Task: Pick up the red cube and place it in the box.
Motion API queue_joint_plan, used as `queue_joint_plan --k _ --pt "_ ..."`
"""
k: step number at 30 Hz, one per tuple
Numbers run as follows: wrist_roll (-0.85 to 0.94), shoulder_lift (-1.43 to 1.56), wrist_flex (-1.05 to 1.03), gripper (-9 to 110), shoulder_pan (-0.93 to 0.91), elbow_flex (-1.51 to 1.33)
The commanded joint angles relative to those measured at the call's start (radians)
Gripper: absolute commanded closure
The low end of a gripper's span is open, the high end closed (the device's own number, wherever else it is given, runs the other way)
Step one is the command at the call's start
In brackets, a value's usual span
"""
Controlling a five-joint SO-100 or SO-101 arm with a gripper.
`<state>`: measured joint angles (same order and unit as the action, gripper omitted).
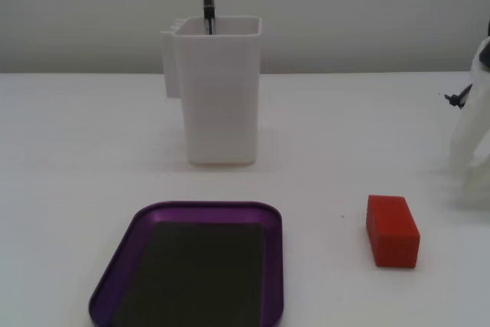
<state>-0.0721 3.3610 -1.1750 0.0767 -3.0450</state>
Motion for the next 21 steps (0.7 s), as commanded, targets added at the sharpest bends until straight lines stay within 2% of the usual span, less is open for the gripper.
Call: queue_joint_plan --k 1,16,21 --pt "0.003 0.089 0.003 101 0.005 -0.008" --pt "-0.011 0.089 0.012 102 0.052 -0.009" --pt "0.005 0.074 0.153 102 0.057 0.017"
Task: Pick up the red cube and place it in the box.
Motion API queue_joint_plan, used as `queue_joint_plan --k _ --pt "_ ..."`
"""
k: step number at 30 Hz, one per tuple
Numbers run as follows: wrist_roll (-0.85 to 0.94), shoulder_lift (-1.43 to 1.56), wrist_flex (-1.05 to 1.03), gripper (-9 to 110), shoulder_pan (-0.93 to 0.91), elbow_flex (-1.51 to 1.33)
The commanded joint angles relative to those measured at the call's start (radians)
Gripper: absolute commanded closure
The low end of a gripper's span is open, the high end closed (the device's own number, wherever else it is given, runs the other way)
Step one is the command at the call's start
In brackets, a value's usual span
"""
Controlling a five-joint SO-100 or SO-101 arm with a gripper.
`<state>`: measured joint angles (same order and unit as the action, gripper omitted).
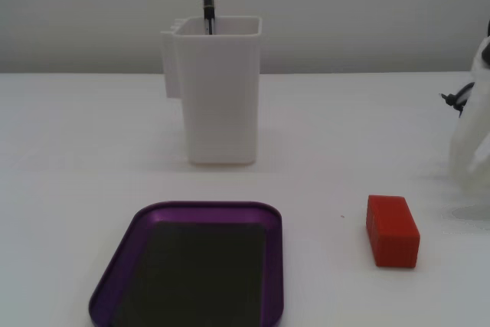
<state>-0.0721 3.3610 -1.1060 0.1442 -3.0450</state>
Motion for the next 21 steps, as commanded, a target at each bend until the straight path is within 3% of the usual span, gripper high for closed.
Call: queue_joint_plan --k 1,9,14,21 --pt "0.005 0.072 0.104 102 -0.026 0.051" --pt "0.006 -0.23 0.126 101 -0.054 0.27" --pt "-0.025 -0.646 0.124 101 0.02 0.511" --pt "-0.252 -1.275 -0.046 96 0.035 1.026"
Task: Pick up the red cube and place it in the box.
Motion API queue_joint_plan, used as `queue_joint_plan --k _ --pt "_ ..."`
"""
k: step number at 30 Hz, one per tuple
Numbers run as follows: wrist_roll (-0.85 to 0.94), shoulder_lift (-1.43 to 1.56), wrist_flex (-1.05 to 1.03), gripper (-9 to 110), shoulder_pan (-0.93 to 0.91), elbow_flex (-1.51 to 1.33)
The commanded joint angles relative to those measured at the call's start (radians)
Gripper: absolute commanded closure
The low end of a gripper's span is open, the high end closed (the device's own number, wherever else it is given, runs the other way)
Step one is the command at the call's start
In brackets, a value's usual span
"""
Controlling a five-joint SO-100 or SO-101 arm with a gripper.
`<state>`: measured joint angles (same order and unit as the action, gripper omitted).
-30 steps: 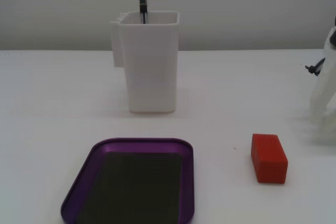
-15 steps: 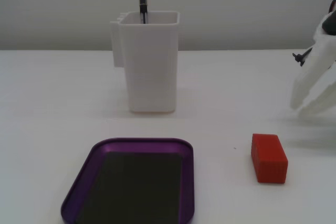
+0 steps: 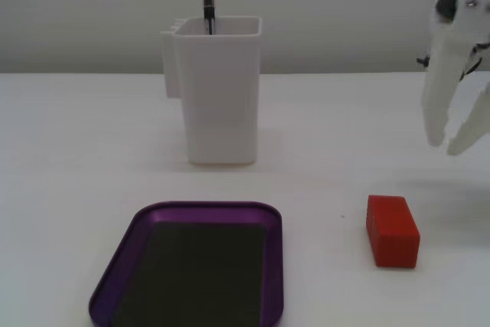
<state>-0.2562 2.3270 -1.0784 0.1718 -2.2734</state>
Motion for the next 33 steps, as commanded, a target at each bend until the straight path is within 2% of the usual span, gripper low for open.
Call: queue_joint_plan --k 1,5,11,21,33 --pt "-0.087 -0.319 -0.112 93 0.009 0.327" --pt "-0.104 -0.592 -0.215 82 0.012 0.557" --pt "-0.146 -0.733 -0.268 77 0.034 0.712" --pt "-0.179 -0.741 -0.268 77 0.215 0.657" --pt "-0.163 -0.744 -0.104 77 0.141 0.506"
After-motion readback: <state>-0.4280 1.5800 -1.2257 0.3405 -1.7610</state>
